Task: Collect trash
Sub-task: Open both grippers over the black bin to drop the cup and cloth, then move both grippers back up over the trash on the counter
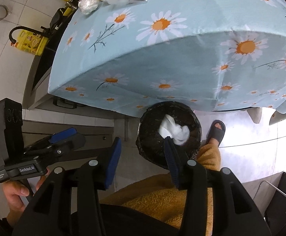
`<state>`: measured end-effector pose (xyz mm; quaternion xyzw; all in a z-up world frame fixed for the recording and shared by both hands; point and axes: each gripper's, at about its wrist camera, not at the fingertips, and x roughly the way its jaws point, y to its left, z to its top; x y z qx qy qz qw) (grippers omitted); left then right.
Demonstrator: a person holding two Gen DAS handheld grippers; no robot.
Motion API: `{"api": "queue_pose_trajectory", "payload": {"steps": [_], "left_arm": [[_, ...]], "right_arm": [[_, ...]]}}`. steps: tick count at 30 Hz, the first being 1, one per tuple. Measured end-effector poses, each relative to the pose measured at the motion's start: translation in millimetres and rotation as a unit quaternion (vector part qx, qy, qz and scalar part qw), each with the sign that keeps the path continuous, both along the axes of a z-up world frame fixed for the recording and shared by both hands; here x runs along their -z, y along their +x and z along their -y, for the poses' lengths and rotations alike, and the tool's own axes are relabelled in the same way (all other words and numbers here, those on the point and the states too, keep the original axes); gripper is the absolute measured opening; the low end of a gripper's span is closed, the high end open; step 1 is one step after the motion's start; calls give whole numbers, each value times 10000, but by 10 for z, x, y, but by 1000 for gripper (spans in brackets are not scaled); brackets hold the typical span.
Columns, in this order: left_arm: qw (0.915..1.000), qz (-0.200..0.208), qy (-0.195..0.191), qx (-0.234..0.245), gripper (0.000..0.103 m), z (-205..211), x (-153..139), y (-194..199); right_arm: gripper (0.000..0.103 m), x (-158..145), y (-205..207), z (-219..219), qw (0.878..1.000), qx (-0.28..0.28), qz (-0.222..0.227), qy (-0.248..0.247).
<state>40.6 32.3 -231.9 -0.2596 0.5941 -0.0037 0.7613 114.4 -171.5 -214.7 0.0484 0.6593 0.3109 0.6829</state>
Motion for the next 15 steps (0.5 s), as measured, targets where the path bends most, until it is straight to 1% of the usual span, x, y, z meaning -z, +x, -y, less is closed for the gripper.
{"api": "queue_pose_trajectory", "payload": {"steps": [7, 10, 12, 14, 15], "left_arm": [[9999, 116, 19, -10, 84, -30, -101, 19], [9997, 245, 40, -28, 84, -62, -205, 22], [9992, 399, 59, -46, 84, -99, -316, 14], [9984, 551, 72, -64, 84, -127, -424, -8], [9981, 609, 80, -65, 84, -138, -465, -19]], "right_arm": [[46, -60, 15, 47, 10000, 40, 63, -26], [46, -138, 7, 48, 9999, 51, 159, -46], [47, -220, -1, 46, 9997, 46, 255, -30], [51, -318, -16, 33, 9991, 25, 412, -24], [51, -362, -23, 25, 9989, 14, 478, -20]]}}
